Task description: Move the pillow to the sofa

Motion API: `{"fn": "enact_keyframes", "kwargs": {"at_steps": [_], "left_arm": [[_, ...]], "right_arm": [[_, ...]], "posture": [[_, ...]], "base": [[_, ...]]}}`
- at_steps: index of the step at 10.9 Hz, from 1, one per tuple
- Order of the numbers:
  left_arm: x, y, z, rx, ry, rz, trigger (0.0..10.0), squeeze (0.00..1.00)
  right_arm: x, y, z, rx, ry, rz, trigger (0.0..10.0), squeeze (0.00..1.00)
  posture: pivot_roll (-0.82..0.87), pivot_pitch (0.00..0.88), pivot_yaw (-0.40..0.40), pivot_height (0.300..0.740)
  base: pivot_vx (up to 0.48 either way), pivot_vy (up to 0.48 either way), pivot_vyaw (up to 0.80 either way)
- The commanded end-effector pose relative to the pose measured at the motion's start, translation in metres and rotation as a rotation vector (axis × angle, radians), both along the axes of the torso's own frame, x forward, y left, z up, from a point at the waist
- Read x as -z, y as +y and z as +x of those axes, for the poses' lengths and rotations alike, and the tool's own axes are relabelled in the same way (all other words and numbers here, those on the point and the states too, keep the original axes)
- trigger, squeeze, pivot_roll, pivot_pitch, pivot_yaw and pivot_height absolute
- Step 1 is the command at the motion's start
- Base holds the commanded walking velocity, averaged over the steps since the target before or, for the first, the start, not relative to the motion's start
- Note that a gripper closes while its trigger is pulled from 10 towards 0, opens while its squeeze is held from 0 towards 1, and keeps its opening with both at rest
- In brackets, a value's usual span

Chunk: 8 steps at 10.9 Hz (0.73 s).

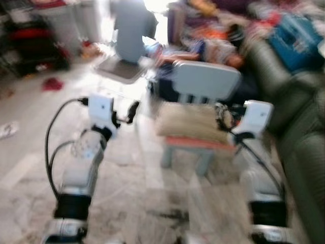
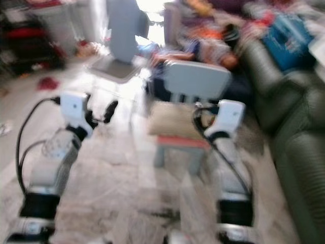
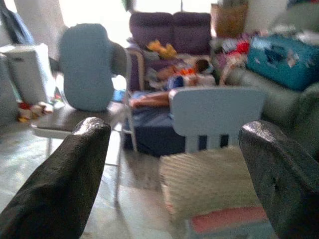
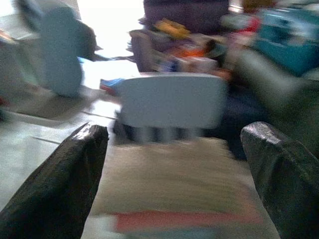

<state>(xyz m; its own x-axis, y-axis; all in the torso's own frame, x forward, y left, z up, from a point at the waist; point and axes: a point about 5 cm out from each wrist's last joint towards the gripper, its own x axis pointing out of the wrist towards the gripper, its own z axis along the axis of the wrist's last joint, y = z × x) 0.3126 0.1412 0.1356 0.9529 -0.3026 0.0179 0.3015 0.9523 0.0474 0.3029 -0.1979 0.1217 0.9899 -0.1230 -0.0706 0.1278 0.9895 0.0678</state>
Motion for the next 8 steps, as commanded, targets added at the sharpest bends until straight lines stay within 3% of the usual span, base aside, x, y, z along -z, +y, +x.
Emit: {"fn": "enact_keyframes", "kwargs": {"at_steps": [1, 4, 8], "left_arm": [[0.002, 0.014, -0.004, -0.047, -0.003, 0.039, 10.0, 0.00], [0.013, 0.025, -0.016, -0.067, 0.031, 0.082, 10.0, 0.00], [-0.004, 0.015, 0.002, -0.110, -0.033, 0.046, 10.0, 0.00]], "right_arm": [[-0.004, 0.003, 0.002, -0.014, -0.014, 0.004, 10.0, 0.00], [-0.001, -0.003, -0.001, -0.018, 0.000, -0.008, 10.0, 0.00], [-0.001, 0.001, 0.000, -0.032, -0.004, -0.018, 10.0, 0.00]], "posture": [[-0.07, 0.000, -0.056, 0.740], [-0.06, 0.000, -0.057, 0.740], [-0.07, 0.000, -0.057, 0.740]], "base": [[0.000, 0.000, -0.76], [0.000, 0.000, -0.76], [0.065, 0.000, 0.00]]}}
